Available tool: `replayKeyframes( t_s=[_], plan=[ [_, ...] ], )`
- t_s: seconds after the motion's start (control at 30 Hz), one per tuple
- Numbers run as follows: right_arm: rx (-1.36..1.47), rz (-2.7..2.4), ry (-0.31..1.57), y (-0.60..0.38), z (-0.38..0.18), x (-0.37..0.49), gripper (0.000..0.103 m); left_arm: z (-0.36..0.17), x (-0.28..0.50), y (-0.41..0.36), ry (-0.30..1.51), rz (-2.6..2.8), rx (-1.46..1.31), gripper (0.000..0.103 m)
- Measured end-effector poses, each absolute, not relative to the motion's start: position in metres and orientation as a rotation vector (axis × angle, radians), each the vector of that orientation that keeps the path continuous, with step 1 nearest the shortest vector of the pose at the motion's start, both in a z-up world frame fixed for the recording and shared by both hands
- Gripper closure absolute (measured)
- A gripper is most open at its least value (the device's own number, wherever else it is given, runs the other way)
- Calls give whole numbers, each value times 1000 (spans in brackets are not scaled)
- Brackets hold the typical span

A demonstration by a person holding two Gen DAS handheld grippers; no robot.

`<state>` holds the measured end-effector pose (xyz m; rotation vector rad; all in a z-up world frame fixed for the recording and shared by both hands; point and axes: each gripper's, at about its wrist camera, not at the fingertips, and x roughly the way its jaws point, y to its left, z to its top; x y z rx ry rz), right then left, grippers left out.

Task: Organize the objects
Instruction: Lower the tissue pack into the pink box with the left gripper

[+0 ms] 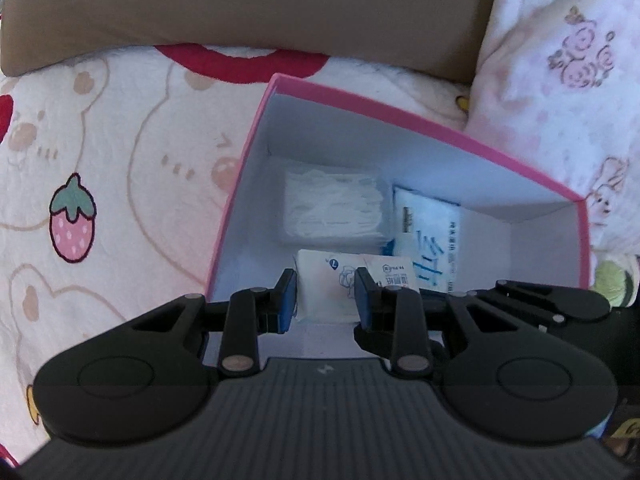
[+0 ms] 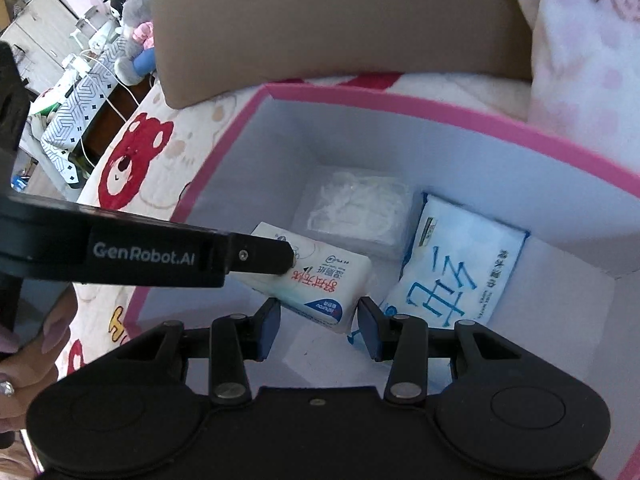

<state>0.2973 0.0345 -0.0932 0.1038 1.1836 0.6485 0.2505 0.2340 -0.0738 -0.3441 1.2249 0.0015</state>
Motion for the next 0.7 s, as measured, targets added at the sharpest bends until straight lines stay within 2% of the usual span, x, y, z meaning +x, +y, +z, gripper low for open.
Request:
replayKeyframes(
  t_s=[0.5,0.7],
  plan=[
    [101,626,1234,43,-114,311,55,-79,258,211,1216,52,-177,74],
    [124,616,1255,38,-119,314,59,-85,257,203,1209,37,-131,74]
  ],
)
